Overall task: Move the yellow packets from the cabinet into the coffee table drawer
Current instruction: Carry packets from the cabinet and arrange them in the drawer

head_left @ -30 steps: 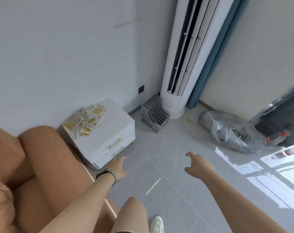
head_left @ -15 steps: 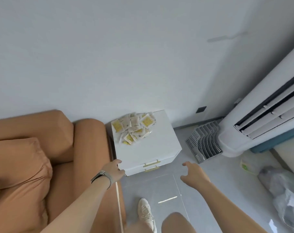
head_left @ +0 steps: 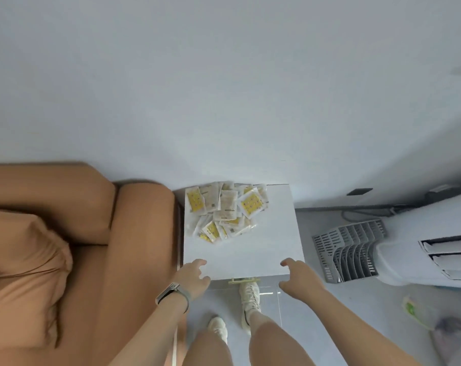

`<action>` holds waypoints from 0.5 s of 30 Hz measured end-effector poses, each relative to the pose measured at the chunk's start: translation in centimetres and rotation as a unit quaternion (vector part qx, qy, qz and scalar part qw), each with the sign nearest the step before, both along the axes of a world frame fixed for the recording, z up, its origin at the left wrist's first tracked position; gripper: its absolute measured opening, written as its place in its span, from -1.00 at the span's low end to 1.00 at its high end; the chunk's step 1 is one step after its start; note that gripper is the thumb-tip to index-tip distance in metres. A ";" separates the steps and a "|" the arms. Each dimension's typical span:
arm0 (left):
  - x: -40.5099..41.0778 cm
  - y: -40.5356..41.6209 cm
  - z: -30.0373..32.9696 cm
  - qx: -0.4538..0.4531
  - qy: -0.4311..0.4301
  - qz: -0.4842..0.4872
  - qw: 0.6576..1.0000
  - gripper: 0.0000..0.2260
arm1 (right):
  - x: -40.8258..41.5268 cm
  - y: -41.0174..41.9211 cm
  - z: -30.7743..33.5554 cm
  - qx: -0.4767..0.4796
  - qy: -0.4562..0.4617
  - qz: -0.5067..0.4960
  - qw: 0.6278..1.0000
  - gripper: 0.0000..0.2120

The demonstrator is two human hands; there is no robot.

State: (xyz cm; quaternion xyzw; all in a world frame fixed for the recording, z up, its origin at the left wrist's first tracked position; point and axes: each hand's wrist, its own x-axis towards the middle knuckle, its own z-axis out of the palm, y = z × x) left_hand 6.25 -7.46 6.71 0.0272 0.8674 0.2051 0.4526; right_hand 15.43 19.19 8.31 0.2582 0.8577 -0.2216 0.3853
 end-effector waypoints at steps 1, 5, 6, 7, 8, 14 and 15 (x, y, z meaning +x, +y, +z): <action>-0.4 0.6 -0.9 0.001 -0.008 0.006 1.000 -0.56 | -0.8 0.4 -1.1 -0.003 -0.008 0.012 1.000 -0.47; -1.4 2.5 -5.3 0.017 -0.019 0.045 0.999 -0.59 | -2.7 2.0 -6.1 0.002 -0.043 0.051 0.998 -0.50; -1.5 2.9 -6.4 0.021 -0.022 0.055 0.998 -0.59 | -2.9 2.3 -7.4 0.004 -0.055 0.059 0.997 -0.51; -1.6 3.2 -7.4 0.025 -0.026 0.065 0.997 -0.59 | -3.1 2.4 -8.6 0.006 -0.070 0.068 0.995 -0.51; -1.7 3.4 -8.3 0.030 -0.031 0.077 0.996 -0.59 | -3.3 2.6 -9.7 0.009 -0.082 0.082 0.993 -0.51; -4.1 3.7 -13.3 0.049 -0.026 0.117 0.992 -0.60 | -7.3 3.1 -15.9 0.013 -0.064 0.072 0.995 -0.50; -4.7 3.8 -13.9 0.048 -0.023 0.120 0.991 -0.60 | -8.1 3.1 -16.9 0.009 -0.052 0.059 0.997 -0.50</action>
